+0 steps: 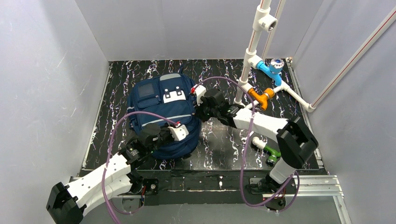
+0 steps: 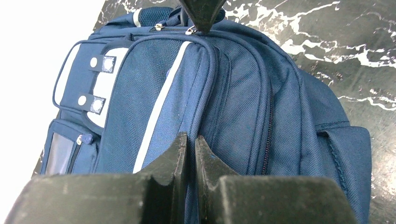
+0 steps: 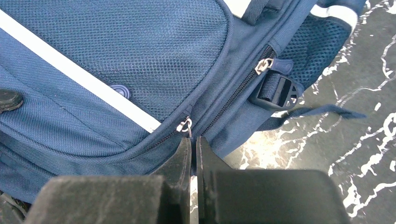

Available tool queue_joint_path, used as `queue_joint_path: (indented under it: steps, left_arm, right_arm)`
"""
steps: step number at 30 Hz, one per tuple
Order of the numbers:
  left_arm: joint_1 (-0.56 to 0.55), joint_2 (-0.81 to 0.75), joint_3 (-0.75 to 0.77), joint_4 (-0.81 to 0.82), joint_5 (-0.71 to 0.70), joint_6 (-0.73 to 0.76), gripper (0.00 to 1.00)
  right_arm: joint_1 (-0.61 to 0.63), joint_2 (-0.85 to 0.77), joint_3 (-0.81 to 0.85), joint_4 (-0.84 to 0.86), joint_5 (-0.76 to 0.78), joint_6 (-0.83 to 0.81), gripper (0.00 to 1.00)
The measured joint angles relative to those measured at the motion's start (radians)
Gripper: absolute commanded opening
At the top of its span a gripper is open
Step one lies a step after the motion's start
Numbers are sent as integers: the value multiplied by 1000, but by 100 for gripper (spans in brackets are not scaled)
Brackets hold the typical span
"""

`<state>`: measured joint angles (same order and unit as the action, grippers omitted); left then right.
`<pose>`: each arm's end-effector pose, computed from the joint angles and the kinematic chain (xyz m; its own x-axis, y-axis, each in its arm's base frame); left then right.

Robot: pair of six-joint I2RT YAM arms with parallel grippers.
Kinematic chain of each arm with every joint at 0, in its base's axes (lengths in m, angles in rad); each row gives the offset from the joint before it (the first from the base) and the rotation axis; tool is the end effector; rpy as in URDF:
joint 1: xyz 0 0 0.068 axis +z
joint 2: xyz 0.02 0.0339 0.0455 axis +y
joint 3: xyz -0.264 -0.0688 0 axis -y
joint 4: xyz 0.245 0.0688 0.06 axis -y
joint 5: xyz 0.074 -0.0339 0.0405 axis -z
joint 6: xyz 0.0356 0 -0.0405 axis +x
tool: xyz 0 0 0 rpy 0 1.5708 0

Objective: Pack the student bag
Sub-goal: Zip the student bag at the center of the board.

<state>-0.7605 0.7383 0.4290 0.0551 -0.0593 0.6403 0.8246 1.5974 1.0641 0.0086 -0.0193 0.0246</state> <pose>0.1336 -0.1242 0.2462 0.2401 0.5947 -0.7672 0.6273 0.5081 0.5902 0.2462 0.2673 0.2496 -0.3583 -0.3513 -0.8650 -0.7369 0.6753 0.0310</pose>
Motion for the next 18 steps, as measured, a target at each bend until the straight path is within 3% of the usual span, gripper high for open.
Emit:
queue_joint_path:
  steps: [7,11,13,16,18]
  left_arm:
    - [15,-1,-15,-8,-34,7,0]
    - [15,-1,-15,-9,-40,-6,0]
    - [15,0,-15,-11,-46,-22,2]
    - [15,29,-5,-14,-57,-50,23]
    - [15,63,12,-20,-56,-79,49]
  right_arm:
    - [-1,117,106,-26,-45,-6,2]
    - [-4,116,142,-75,-39,-5,45]
    - [-15,100,143,-110,8,-3,58]
    - [-60,58,149,-222,71,-1,72]
    - [-81,10,154,-304,99,-4,80]
